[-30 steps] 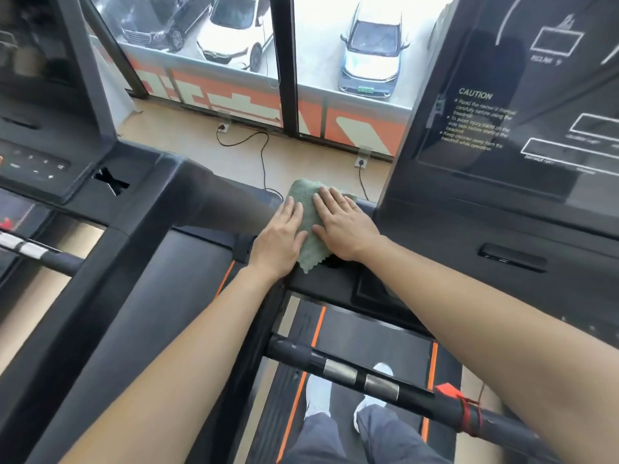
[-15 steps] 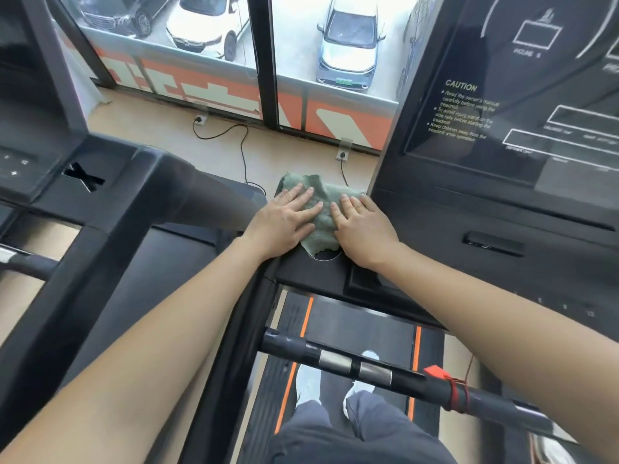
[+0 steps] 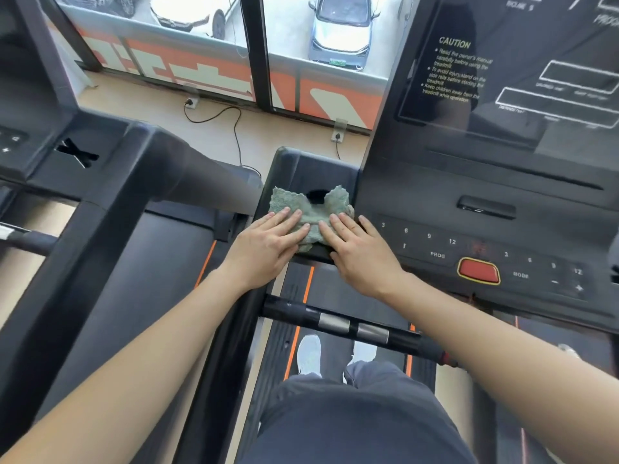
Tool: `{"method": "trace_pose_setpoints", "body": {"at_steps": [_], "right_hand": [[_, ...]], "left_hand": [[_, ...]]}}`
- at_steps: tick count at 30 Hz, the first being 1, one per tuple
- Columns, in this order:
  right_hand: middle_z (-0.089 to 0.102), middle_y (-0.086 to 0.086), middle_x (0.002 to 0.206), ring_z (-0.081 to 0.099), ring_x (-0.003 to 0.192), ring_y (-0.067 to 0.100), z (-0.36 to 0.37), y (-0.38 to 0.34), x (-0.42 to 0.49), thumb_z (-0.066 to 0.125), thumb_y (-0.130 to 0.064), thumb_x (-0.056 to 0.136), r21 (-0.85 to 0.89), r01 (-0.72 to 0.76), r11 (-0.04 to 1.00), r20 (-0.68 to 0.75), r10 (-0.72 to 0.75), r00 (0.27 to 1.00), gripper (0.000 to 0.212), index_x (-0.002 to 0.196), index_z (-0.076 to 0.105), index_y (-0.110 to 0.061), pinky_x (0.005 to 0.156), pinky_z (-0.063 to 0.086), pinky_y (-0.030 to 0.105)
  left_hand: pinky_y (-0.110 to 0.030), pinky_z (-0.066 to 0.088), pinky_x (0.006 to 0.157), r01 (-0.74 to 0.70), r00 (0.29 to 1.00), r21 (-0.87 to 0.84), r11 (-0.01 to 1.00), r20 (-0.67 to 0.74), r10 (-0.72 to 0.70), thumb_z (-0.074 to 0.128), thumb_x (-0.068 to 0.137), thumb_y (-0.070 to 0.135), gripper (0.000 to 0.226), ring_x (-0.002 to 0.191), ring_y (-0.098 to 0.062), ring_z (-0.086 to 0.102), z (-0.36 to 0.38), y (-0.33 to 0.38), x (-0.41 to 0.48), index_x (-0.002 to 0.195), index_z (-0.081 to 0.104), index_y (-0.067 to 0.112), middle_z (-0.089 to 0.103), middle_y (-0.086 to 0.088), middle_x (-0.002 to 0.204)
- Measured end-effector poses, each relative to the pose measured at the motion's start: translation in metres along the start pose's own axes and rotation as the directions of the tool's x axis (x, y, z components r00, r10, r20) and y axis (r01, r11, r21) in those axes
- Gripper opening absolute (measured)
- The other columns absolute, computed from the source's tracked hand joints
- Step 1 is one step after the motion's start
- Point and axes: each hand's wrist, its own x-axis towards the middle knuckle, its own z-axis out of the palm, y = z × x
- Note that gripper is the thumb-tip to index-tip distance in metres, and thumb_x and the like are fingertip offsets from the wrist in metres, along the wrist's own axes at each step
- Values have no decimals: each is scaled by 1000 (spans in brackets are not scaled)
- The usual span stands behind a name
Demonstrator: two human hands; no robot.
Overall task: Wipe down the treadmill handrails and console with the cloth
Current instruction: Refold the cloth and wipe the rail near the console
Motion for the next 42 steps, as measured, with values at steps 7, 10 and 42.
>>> {"method": "trace_pose_setpoints", "body": {"at_steps": [7,10,42], "right_hand": [[52,15,148,49,138,31,6,-28,-30,58,-25,90,92,13,996,-80,-6,997,54,143,53,-15,116,33,51],[51,18,147,47,138,34,6,-39,-32,60,-27,89,139,17,990,-74,-6,997,53,140,54,-14,119,30,49],[-14,-3,168,-17,153,20,-19,27,170,9,-58,103,124,-149,981,271,111,956,60,158,-10,-41,122,-14,48]], "left_hand": [[-40,39,116,26,996,-34,999,-83,-28,57,96,27,38,139,-26,51,0,20,-43,131,69,21,57,-6,147],[-39,44,112,137,980,-76,988,-137,-147,61,96,27,37,138,-23,53,-2,27,-52,131,69,18,61,-6,143],[-39,46,97,857,496,-306,415,270,-826,72,77,70,74,125,-26,60,-26,13,-50,143,54,42,69,2,130]]}}
